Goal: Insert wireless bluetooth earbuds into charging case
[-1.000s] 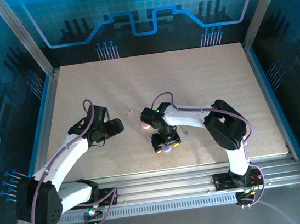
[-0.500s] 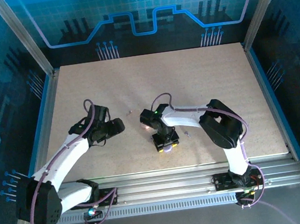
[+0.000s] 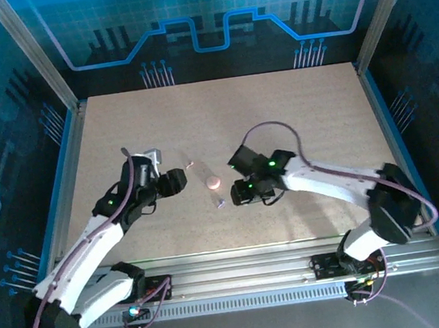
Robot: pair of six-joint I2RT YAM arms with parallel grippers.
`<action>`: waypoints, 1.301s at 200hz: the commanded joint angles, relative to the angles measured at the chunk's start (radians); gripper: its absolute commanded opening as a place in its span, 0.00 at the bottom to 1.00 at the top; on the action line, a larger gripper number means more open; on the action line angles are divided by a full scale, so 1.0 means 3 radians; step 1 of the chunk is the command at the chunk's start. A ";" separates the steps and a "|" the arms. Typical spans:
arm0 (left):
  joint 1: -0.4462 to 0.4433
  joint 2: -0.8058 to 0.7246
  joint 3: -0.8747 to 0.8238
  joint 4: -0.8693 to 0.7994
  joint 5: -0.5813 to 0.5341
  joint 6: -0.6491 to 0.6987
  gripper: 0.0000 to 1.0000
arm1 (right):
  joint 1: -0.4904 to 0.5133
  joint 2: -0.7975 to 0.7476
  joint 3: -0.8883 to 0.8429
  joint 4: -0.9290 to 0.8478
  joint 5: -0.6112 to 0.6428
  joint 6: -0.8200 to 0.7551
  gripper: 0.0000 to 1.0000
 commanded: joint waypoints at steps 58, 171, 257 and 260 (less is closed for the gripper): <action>-0.0058 -0.0355 -0.0686 0.1429 0.0996 0.1008 0.61 | -0.0209 -0.0341 -0.0292 0.1126 -0.0458 0.0349 0.49; -0.0213 -0.0183 -0.0953 0.2422 0.1617 0.1359 0.58 | -0.0394 -0.0340 -0.0346 0.2136 -0.0963 0.0927 0.49; -0.0275 -0.0282 -0.1003 0.2458 0.1632 0.1441 0.59 | -0.0101 -0.0454 -0.0465 0.2443 -0.0818 0.1043 0.50; -0.0277 -0.0277 -0.1001 0.2465 0.1636 0.1435 0.59 | -0.0087 -0.0450 -0.0461 0.2443 -0.0801 0.1043 0.50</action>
